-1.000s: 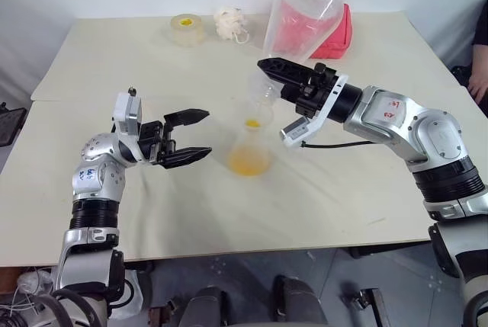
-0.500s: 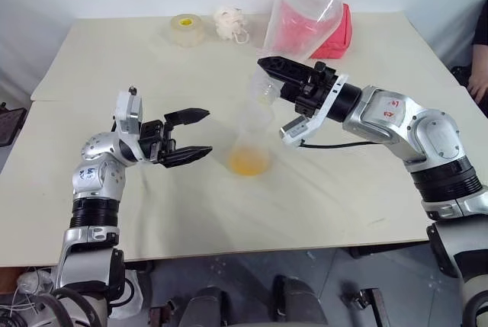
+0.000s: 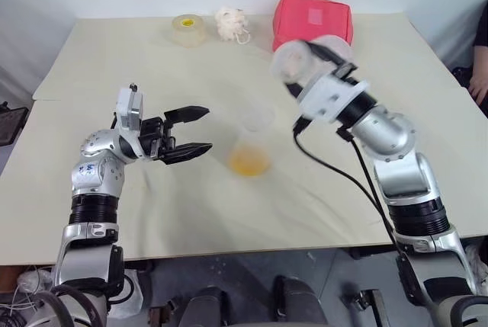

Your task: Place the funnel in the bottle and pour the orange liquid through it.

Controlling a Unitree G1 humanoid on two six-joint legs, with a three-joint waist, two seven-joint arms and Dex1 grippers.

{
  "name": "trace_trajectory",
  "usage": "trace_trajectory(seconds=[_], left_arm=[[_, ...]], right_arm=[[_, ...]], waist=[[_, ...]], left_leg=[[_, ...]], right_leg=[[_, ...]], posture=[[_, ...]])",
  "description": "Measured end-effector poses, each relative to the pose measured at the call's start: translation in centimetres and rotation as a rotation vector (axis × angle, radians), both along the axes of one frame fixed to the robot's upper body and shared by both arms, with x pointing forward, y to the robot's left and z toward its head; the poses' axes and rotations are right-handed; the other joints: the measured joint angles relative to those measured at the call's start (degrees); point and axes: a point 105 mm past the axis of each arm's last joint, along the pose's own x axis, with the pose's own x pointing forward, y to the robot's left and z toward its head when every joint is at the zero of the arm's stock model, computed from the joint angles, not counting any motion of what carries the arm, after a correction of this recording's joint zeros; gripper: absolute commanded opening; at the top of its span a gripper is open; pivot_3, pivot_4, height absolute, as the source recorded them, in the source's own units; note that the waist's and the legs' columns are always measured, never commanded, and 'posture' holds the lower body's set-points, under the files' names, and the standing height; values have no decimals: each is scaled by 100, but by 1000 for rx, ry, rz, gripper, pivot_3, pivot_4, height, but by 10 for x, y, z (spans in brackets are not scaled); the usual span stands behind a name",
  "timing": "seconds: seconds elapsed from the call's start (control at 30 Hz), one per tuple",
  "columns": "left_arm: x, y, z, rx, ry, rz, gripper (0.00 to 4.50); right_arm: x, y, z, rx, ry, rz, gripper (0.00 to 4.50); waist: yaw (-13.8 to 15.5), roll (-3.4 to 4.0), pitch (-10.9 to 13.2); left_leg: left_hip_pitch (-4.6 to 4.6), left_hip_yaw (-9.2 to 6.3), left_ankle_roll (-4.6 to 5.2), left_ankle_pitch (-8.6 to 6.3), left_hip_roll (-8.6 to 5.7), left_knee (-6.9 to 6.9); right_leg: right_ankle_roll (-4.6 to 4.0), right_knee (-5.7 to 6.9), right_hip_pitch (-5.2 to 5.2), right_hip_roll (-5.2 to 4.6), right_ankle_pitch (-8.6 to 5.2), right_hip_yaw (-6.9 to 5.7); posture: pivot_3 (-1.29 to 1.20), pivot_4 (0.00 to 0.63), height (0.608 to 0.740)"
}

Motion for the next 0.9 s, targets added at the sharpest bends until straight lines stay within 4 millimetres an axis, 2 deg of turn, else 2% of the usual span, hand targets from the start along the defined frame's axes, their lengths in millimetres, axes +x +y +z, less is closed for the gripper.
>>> trace_trajectory(seconds=[0.13,0.33,0.53,0.67,0.87,0.9], left_arm=[[5,1,-1,7,28,39,4500],[16,6,-6,50,82,148,4500],[21,7,-7,58,79,214,4500],[19,6,-8,58,78,212,4500],[26,8,-13,53,158,264,4500],[27,9,-14,56,177,280,4500]], right_arm=[[10,-44,-5,329,203,-56,2438],[10,-90,-32,600,341,-125,2438],[9,-111,-70,676,419,-219,2438],[8,-113,-68,706,393,-223,2438],[6,-113,-73,747,402,-204,4458],[6,-113,-73,755,401,-200,4458]], waist=[[10,0,0],[-4,0,0],[-3,0,0],[-2,0,0],[-1,0,0],[-2,0,0]], left_leg=[[0,-8,0,0,-4,-1],[7,4,0,0,-24,-12],[8,8,0,0,-27,-10],[9,10,0,0,-27,-10],[8,8,0,0,-31,-9],[9,8,0,0,-31,-10]], right_leg=[[0,5,1,0,0,1],[0,5,-5,0,0,2],[0,5,-6,0,0,9],[0,5,-7,0,0,10],[0,5,-6,-2,0,11],[0,6,-7,-2,0,10]], posture=[[0,150,740],[0,150,740],[0,150,740],[0,150,740],[0,150,740],[0,150,740]])
